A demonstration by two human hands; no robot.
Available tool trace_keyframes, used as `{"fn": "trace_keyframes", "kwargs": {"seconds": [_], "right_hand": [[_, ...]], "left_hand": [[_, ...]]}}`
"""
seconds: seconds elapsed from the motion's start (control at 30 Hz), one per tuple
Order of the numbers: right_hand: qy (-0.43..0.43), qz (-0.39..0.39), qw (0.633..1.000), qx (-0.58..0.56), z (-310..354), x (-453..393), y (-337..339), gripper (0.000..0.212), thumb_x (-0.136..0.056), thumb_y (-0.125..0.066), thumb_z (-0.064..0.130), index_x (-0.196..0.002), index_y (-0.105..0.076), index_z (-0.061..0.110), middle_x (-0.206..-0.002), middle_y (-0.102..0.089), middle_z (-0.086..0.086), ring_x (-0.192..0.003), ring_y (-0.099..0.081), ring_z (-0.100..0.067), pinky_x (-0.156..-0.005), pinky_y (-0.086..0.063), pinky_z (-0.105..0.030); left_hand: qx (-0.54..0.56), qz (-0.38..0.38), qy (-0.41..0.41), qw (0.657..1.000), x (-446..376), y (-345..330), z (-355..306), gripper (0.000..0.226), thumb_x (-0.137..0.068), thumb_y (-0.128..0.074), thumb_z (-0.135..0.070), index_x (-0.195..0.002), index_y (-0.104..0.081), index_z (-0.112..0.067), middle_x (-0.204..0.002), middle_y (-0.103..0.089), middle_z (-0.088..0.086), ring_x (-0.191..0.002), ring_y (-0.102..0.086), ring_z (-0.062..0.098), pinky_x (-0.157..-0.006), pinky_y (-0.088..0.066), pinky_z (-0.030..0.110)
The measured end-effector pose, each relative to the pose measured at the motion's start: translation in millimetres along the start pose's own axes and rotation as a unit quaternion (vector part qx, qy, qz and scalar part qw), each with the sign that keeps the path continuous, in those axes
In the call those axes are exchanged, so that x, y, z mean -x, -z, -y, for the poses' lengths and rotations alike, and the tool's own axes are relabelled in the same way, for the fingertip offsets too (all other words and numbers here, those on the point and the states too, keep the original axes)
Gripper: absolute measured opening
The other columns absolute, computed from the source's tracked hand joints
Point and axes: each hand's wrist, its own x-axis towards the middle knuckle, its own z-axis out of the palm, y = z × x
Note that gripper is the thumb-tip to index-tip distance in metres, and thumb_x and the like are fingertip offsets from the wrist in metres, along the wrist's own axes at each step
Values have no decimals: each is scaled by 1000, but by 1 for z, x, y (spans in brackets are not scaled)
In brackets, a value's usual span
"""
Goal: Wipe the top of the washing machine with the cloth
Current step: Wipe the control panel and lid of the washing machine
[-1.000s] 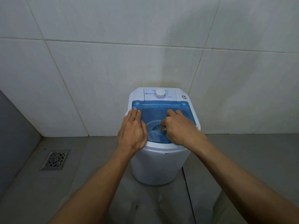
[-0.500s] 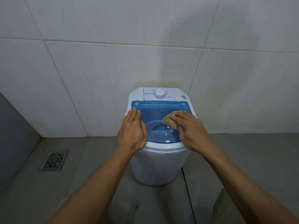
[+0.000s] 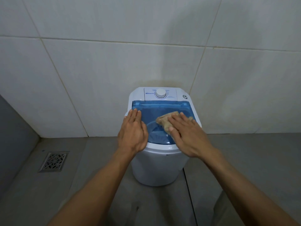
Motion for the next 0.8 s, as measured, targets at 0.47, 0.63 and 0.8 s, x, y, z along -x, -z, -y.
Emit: {"fn": "trace_keyframes", "kwargs": {"seconds": [0.47,0.63,0.8], "right_hand": [[-10,-30,999,-29,29,7,-18,59,-101,-12,53,-156,-9,32,-164,-4,13,-151,7,-9,-122,4,-41],[-90,-76,993,-18,-18,-51,-2,68,-95,-2,61,-149,-28,28,-162,-22,1,-150,-15,-23,-117,-21,-55],[-107,-54,992,-27,1,-92,1,68,-94,1,58,-152,-23,31,-164,-17,2,-151,-11,-24,-117,-11,-59]], "left_hand": [[-4,-7,-17,1000,-1,-3,3,53,-98,-32,-22,-146,-35,-1,-156,-32,16,-146,-25,27,-121,-19,41],[4,-13,-13,1000,0,-3,3,56,-95,-27,-24,-146,-36,-2,-155,-33,15,-145,-26,27,-121,-20,42],[5,-15,-13,1000,-1,-5,3,57,-95,-27,-24,-146,-36,-2,-155,-33,15,-145,-26,26,-121,-20,41]]}}
